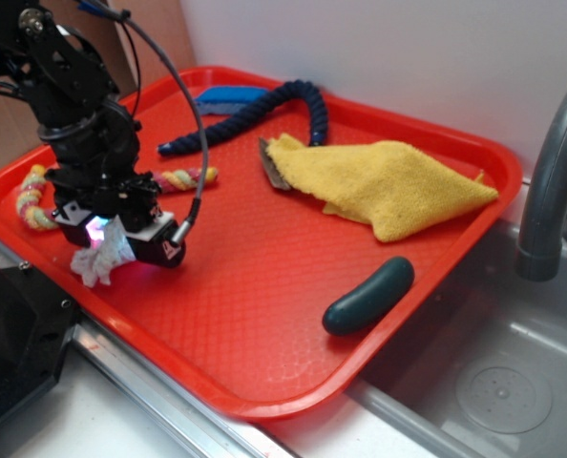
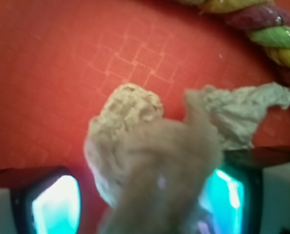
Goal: Grab the white paper.
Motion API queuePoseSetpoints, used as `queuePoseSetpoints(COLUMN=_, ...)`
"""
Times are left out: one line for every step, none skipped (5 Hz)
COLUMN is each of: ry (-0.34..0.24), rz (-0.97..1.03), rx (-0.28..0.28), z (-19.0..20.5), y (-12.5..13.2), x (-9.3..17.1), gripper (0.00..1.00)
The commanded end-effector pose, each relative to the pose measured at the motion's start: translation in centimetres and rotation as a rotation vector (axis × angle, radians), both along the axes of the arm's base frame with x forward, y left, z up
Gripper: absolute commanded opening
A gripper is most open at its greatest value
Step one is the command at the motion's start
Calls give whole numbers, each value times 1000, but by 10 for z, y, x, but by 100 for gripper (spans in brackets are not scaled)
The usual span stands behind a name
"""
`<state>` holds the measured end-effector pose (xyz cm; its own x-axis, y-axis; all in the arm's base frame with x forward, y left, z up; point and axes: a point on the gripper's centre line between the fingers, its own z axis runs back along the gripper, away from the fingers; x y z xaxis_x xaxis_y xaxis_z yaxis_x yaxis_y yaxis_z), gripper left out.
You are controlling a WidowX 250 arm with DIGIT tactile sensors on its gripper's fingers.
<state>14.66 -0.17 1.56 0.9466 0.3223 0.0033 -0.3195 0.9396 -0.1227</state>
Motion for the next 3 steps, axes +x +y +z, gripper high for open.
queuePoseSetpoints(ry=-41, rz=-66, rx=12, z=21, y=-5, x=-1, gripper=0)
queuePoseSetpoints(ry=-108, rz=-170, rx=27, z=71, y=-2, x=2, gripper=0)
queuePoseSetpoints(ry=-88, rz=-234, rx=66, z=120, y=-5, x=11, gripper=0)
